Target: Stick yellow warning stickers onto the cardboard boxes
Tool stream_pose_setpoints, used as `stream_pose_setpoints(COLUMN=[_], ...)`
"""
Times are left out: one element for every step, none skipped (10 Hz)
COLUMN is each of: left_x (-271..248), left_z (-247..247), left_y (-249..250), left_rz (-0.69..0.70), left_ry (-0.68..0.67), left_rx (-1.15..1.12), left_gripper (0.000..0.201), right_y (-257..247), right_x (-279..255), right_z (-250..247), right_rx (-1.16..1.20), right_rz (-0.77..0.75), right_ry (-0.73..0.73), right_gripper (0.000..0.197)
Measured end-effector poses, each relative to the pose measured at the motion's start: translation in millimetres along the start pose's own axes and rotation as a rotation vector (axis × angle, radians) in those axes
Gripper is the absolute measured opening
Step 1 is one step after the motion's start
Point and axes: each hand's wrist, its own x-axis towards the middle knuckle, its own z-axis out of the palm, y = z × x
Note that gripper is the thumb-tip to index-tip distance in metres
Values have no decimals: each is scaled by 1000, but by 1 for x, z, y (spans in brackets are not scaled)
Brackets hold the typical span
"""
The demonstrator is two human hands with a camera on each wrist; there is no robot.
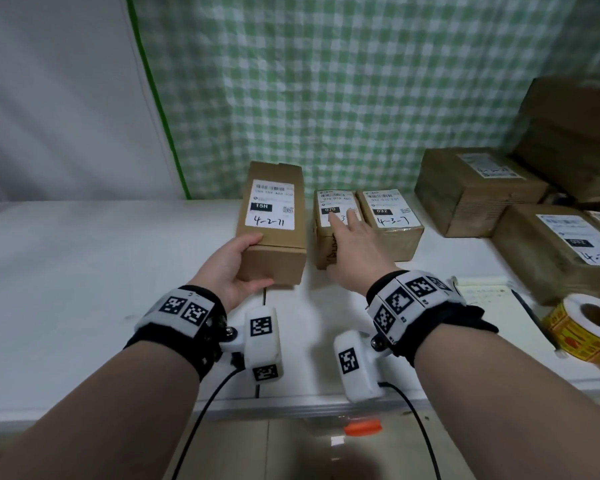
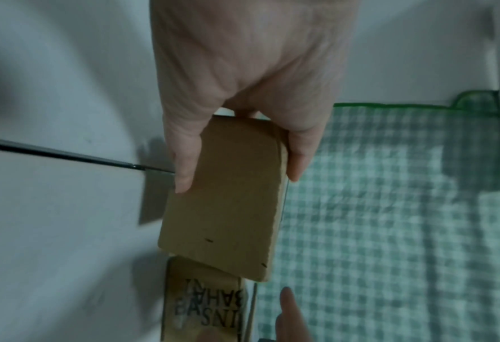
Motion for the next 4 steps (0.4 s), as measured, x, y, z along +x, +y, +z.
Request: stream_pose_setpoints(left_x=[12,18,14,-12], left_z=[7,6,7,12], left_y=[-5,-4,2,15], left_rz=[-33,-41,12,160], left_ry=[-7,23,79,179], left_rx=[53,168,292,402], left_gripper=[32,36,35,46], right_y=[4,6,3,-1], right_x=[-1,-2,-7,-14], right_z=[4,5,0,-13], right_rx=[43,71,90,122], right_rz=[9,23,34,-2], right_ry=[-81,-142,-137,-56], right_gripper=[80,82,83,80])
